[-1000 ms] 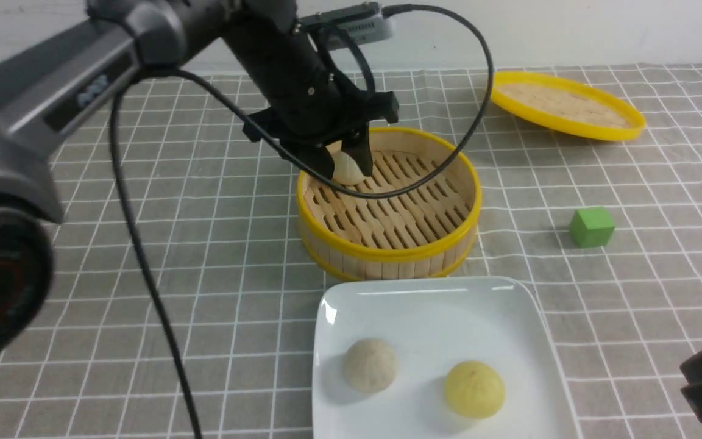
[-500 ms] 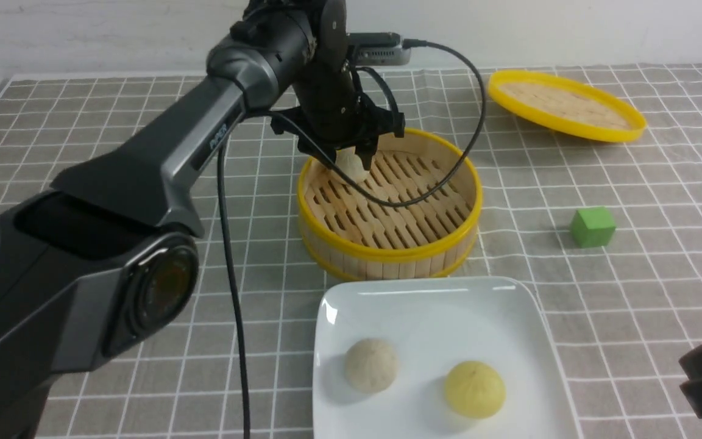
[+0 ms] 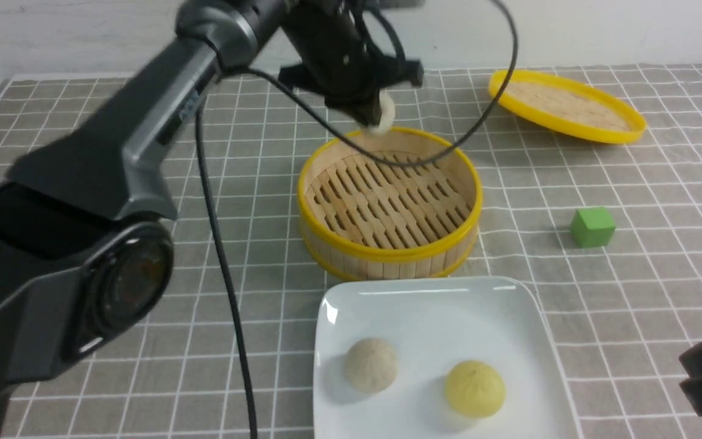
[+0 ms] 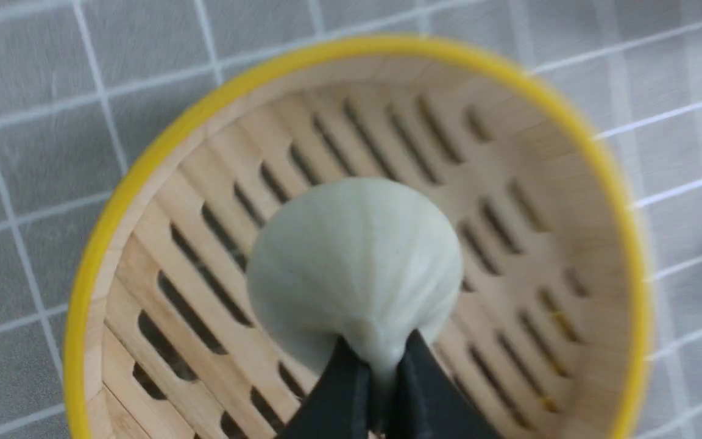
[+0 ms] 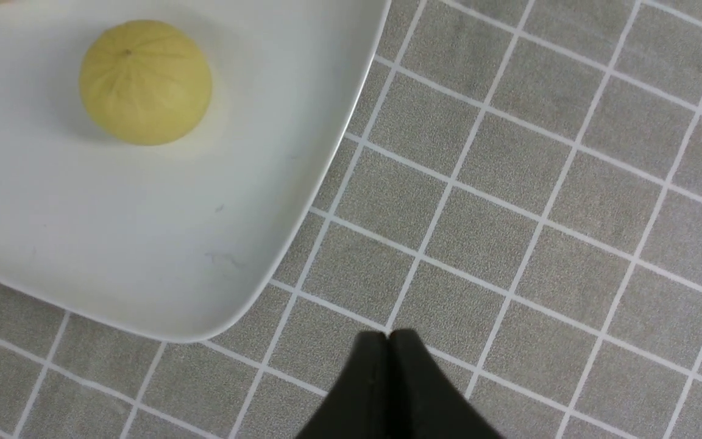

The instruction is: Put the steamed buns into the plate on the grey tablecloth.

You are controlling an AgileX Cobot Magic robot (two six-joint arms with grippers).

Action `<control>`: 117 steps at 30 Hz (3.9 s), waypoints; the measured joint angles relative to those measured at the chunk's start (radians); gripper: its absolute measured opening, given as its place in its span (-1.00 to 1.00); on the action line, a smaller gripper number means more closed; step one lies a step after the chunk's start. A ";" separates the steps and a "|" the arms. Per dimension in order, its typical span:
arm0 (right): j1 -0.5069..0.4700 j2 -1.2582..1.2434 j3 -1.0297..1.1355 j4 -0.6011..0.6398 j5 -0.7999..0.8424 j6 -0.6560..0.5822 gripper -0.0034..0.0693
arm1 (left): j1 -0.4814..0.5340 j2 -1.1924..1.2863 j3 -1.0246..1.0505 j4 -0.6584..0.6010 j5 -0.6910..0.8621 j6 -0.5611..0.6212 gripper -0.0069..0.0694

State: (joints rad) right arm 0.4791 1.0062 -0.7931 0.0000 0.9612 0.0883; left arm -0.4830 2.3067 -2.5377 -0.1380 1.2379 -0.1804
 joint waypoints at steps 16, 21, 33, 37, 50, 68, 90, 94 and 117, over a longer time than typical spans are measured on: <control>0.000 -0.001 0.000 -0.017 0.009 0.000 -0.87 | -0.319 -0.468 0.955 0.066 -0.095 0.013 -0.75; 0.000 -0.048 0.000 -0.017 0.060 0.000 -0.87 | -0.326 -0.401 1.004 0.098 -0.223 -0.020 -0.74; 0.000 -0.560 -0.001 -0.011 0.292 0.099 -0.84 | -0.324 -0.329 1.006 0.112 -0.299 -0.056 -0.26; 0.000 -0.740 -0.002 -0.013 0.297 0.109 -0.84 | -0.324 -0.329 1.006 0.113 -0.306 -0.077 0.09; 0.000 -1.031 0.071 -0.022 0.151 0.111 -0.89 | -0.324 -0.453 0.804 0.268 -0.116 -0.103 0.30; -0.002 -1.028 0.436 -0.020 -0.414 0.111 -0.93 | -0.324 -0.517 0.777 0.335 -0.078 -0.103 -0.81; -0.059 -1.028 0.647 -0.024 -0.502 0.111 -0.89 | -0.324 -0.517 0.777 0.371 -0.035 -0.104 -0.79; -0.148 -1.028 0.735 -0.044 -0.512 0.111 -0.88 | -0.324 -0.519 0.777 0.372 -0.032 -0.104 -0.78; -0.419 -1.026 0.810 -0.091 -0.553 0.113 -0.81 | -0.324 -1.036 1.028 0.489 -0.002 -0.068 -0.77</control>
State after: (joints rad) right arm 0.0596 -0.0195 0.0168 -0.0913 0.4078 0.2009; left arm -0.8074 1.2702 -1.5095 0.3510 1.2360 -0.2481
